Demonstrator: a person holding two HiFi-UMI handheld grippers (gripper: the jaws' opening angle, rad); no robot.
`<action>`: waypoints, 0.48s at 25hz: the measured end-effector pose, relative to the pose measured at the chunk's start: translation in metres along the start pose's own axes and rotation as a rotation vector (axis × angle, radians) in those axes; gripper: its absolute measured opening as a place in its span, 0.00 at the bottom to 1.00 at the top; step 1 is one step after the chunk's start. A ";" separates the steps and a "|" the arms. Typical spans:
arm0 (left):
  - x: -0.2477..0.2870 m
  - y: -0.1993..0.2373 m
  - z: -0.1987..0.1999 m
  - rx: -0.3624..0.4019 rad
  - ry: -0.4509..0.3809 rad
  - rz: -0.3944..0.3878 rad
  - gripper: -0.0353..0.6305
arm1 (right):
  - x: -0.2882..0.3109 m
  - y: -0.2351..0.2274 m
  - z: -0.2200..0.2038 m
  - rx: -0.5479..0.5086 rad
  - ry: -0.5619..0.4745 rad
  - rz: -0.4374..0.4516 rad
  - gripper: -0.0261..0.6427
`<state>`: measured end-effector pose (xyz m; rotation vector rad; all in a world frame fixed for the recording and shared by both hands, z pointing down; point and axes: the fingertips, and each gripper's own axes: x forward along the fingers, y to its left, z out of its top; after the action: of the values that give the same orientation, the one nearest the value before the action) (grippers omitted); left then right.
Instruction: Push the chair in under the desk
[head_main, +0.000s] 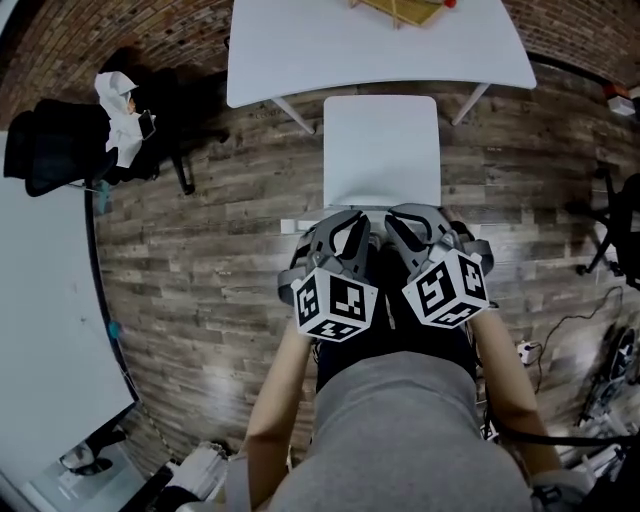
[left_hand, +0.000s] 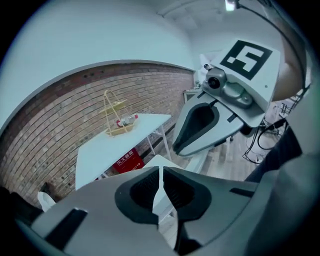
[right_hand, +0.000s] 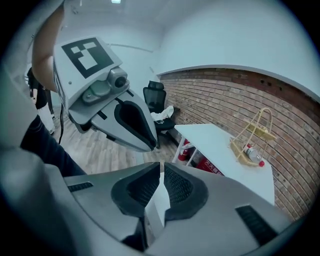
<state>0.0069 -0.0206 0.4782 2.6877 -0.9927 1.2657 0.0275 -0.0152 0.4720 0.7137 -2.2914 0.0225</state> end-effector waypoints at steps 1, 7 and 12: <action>0.002 -0.001 0.000 0.038 0.013 -0.012 0.08 | 0.002 0.001 -0.001 0.003 0.008 0.006 0.07; 0.012 -0.014 -0.014 0.230 0.122 -0.098 0.26 | 0.012 0.015 -0.009 -0.016 0.080 0.071 0.29; 0.019 -0.028 -0.039 0.452 0.296 -0.149 0.26 | 0.023 0.027 -0.036 -0.160 0.210 0.073 0.29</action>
<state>0.0041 0.0014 0.5245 2.6729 -0.5097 1.9766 0.0236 0.0039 0.5182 0.5196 -2.0898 -0.0495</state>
